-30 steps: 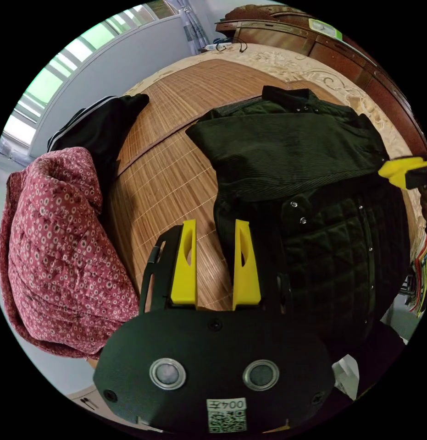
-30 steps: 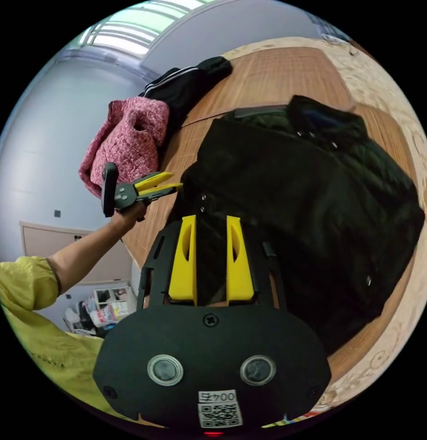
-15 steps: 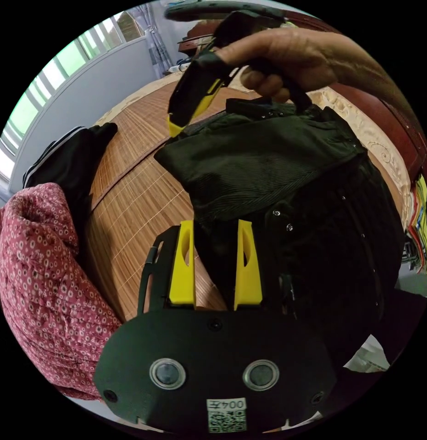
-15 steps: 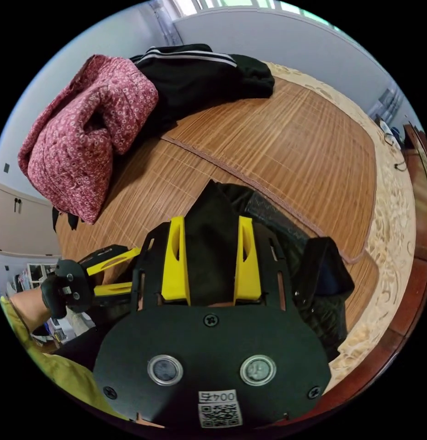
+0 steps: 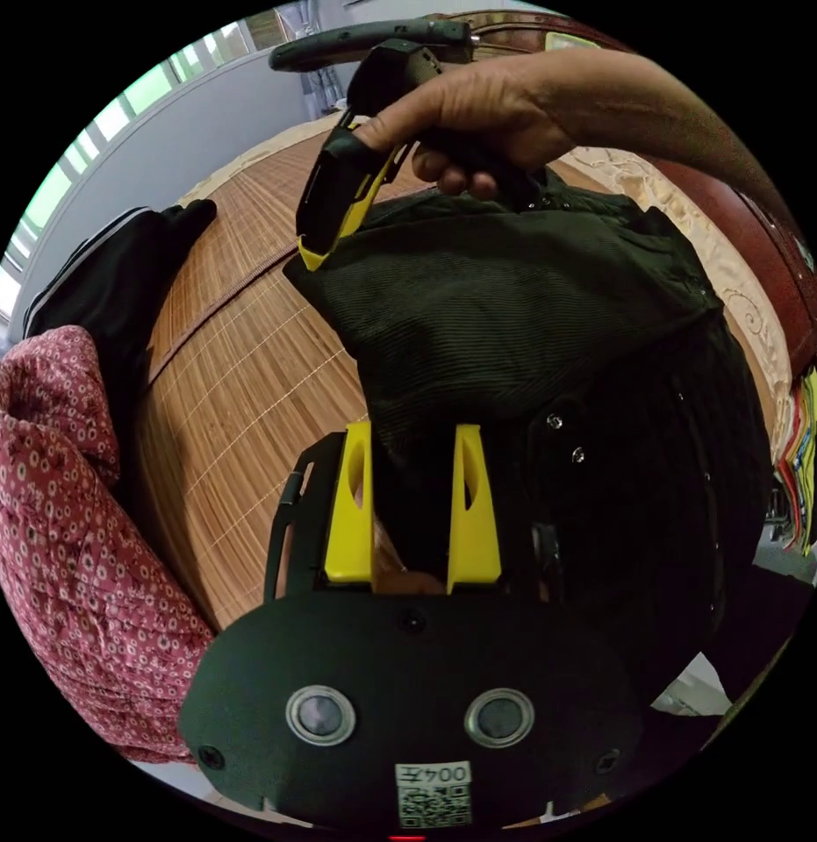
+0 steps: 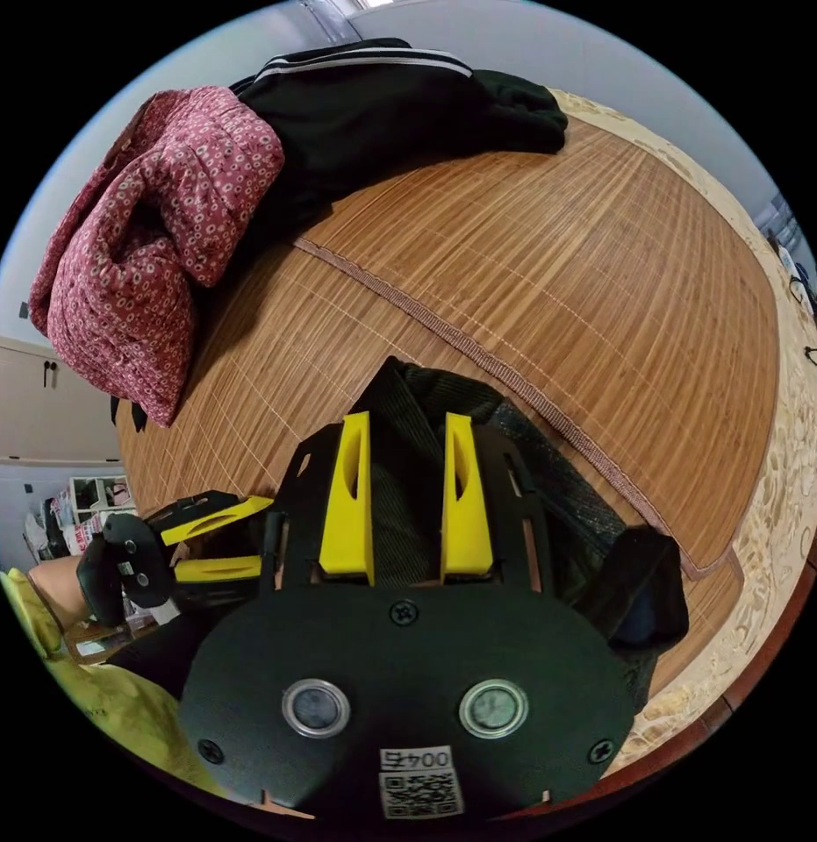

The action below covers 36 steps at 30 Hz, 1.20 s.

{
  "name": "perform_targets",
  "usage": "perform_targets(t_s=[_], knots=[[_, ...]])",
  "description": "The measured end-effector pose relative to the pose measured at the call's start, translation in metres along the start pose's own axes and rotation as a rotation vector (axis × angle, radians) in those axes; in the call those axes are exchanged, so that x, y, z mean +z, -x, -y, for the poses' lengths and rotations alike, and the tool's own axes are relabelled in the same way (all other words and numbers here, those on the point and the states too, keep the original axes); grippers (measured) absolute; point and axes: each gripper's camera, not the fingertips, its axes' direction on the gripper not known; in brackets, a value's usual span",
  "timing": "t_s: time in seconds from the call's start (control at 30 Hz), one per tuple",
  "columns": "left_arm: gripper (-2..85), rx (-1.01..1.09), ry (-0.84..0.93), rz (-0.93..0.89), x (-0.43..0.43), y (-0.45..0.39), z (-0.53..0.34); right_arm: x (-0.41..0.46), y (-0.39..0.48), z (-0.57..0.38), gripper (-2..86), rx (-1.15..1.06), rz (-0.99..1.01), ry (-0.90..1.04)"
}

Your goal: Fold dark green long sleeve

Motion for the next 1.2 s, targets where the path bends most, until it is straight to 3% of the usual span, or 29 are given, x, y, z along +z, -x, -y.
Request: perform_targets(t_s=[0.13,0.27,0.43,0.53,0.7,0.83,0.97,1.07,1.2], knots=[[8.1,-0.029,-0.047,0.041,-0.008,-0.01,-0.009,-0.004,0.005,-0.001,2.5,-0.05,-0.031,0.008],[6.0,-0.15,-0.065,0.015,-0.018,-0.005,-0.019,-0.02,0.003,0.003,0.4,-0.064,-0.005,-0.042],[5.5,-0.388,-0.043,-0.181,-0.001,0.033,-0.039,-0.002,-0.008,0.012,2.1,0.007,-0.017,0.029],[6.9,-0.487,-0.099,-0.312,0.0,0.052,-0.055,-0.01,-0.016,0.003,4.8,0.068,0.013,-0.036],[11.4,-0.551,-0.155,-0.207,-0.03,0.063,-0.077,-0.065,-0.026,-0.048,10.1,0.135,0.048,-0.243],[11.1,-0.525,-0.23,-0.124,-0.08,0.05,-0.067,-0.112,-0.035,-0.155,12.0,0.236,0.06,-0.378],[9.6,-0.424,-0.258,-0.138,-0.104,0.024,-0.026,-0.141,-0.056,-0.311,12.1,0.424,-0.067,-0.419],[8.5,-0.321,-0.193,-0.159,-0.097,0.002,0.016,-0.148,-0.086,-0.425,11.3,0.594,-0.192,-0.355],[7.2,-0.234,-0.003,-0.103,-0.058,-0.022,0.056,-0.158,-0.135,-0.53,10.0,0.804,-0.176,-0.327]])
